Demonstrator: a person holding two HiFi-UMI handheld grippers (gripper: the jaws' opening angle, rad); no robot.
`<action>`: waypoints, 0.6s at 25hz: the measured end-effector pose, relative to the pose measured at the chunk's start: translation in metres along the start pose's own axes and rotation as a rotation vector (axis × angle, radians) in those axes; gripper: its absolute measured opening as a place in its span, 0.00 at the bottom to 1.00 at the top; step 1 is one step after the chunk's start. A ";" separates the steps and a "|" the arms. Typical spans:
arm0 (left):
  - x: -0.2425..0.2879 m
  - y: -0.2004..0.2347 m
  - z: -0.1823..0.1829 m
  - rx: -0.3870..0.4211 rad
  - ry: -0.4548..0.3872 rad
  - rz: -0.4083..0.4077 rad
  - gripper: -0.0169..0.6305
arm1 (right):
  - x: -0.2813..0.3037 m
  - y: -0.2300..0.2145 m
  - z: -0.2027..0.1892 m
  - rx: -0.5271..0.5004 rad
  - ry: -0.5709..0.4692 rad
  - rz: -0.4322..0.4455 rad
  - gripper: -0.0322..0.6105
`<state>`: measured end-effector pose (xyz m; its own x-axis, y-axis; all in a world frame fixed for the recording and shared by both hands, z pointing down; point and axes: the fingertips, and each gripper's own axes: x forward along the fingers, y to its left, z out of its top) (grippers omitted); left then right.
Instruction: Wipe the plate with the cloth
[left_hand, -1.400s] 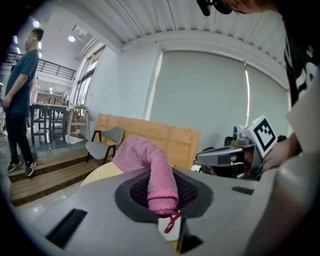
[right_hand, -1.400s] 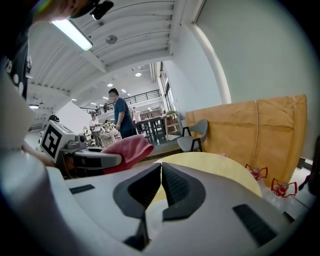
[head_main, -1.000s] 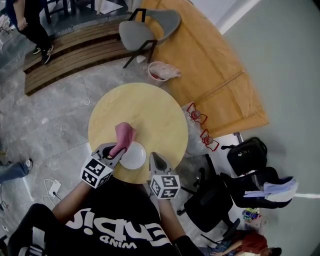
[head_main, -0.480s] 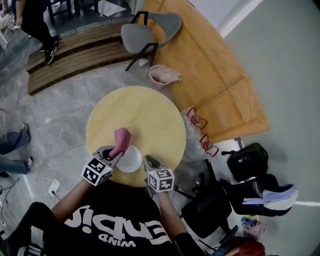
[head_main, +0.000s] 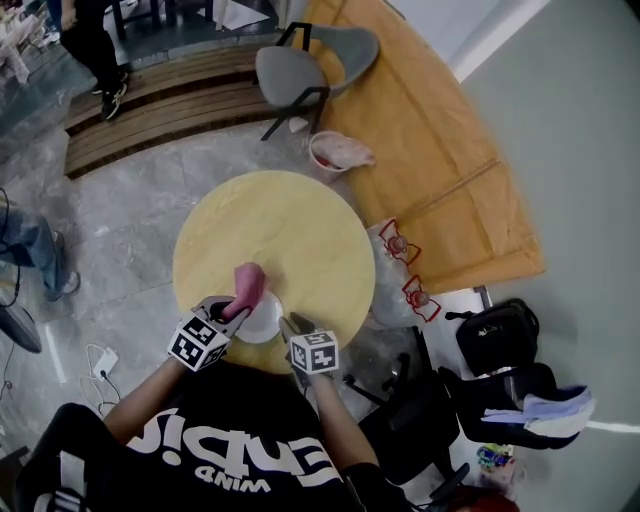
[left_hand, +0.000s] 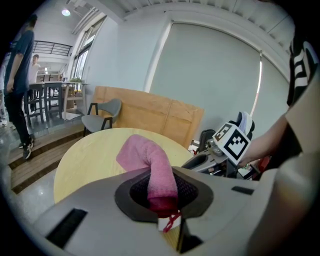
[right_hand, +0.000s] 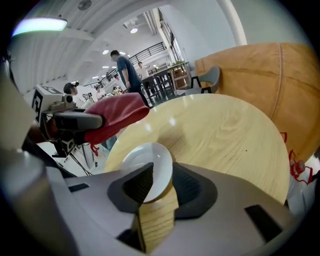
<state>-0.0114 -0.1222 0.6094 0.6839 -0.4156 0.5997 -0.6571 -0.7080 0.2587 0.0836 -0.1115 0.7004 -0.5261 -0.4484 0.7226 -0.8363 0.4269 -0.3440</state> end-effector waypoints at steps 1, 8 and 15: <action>0.000 -0.001 -0.001 0.000 0.005 0.002 0.10 | 0.002 0.000 -0.002 0.017 0.005 0.012 0.22; 0.005 0.001 -0.010 0.010 0.044 0.015 0.10 | 0.021 -0.003 -0.018 0.031 0.077 0.036 0.24; 0.013 0.001 -0.014 0.011 0.049 0.002 0.10 | 0.034 0.001 -0.024 -0.003 0.127 0.029 0.24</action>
<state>-0.0080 -0.1199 0.6279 0.6657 -0.3886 0.6370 -0.6551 -0.7132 0.2495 0.0683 -0.1073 0.7389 -0.5261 -0.3333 0.7824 -0.8207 0.4402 -0.3643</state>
